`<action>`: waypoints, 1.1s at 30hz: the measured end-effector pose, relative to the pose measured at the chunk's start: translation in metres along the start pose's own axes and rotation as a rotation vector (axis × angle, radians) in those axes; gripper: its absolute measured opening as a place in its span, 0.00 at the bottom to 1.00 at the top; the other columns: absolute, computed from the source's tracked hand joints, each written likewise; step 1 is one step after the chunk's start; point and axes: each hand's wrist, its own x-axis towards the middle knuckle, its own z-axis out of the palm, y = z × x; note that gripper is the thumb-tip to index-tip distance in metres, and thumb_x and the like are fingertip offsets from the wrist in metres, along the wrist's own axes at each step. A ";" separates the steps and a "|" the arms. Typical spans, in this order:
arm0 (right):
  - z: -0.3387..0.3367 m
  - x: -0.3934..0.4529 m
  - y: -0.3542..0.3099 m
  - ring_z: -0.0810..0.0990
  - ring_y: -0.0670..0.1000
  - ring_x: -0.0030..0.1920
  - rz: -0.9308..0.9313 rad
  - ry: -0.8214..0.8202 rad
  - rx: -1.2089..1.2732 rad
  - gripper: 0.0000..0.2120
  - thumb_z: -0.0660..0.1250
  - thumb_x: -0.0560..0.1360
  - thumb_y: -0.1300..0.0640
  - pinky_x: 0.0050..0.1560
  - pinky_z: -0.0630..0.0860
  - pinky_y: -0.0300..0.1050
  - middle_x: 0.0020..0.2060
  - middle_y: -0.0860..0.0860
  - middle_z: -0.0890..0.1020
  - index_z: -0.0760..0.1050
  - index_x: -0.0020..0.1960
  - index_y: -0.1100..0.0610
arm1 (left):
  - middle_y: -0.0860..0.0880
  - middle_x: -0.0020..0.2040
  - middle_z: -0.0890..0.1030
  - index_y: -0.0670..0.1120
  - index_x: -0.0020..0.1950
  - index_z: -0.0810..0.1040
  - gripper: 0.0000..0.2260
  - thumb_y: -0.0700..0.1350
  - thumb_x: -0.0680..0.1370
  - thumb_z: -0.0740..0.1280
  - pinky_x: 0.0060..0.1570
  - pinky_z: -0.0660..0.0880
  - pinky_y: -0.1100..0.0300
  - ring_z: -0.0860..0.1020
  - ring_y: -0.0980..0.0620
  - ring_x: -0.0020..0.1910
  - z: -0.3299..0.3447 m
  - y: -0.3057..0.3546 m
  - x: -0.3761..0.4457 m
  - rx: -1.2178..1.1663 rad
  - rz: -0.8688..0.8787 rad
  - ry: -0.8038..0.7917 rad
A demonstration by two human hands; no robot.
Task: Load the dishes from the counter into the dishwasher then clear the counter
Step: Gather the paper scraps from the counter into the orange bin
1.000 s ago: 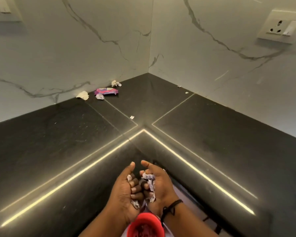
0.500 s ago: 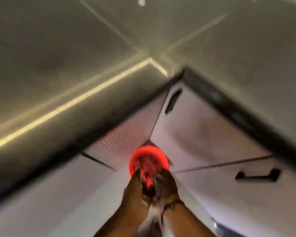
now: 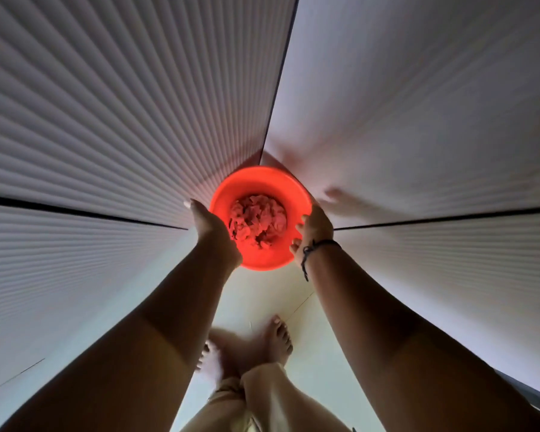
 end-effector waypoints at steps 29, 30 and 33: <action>0.016 -0.529 -0.254 0.72 0.46 0.30 -0.993 -0.302 -0.480 0.07 0.67 0.76 0.60 0.31 0.70 0.36 0.31 0.52 0.77 0.75 0.39 0.57 | 0.50 0.45 0.80 0.47 0.50 0.77 0.09 0.52 0.79 0.63 0.44 0.70 0.60 0.76 0.53 0.46 -0.046 0.156 -0.520 0.450 1.199 -0.473; 0.017 -0.525 -0.271 0.72 0.46 0.30 -1.020 -0.258 -0.519 0.06 0.67 0.75 0.59 0.32 0.70 0.38 0.32 0.52 0.78 0.76 0.39 0.56 | 0.50 0.43 0.79 0.46 0.49 0.77 0.09 0.52 0.79 0.64 0.43 0.70 0.59 0.75 0.53 0.44 -0.046 0.169 -0.518 0.466 1.222 -0.428; 0.025 -0.508 -0.325 0.72 0.47 0.30 -1.102 -0.153 -0.671 0.04 0.67 0.75 0.55 0.33 0.70 0.42 0.31 0.50 0.77 0.77 0.44 0.56 | 0.49 0.41 0.78 0.46 0.49 0.77 0.10 0.53 0.79 0.64 0.40 0.70 0.58 0.73 0.53 0.38 -0.040 0.212 -0.509 0.563 1.297 -0.237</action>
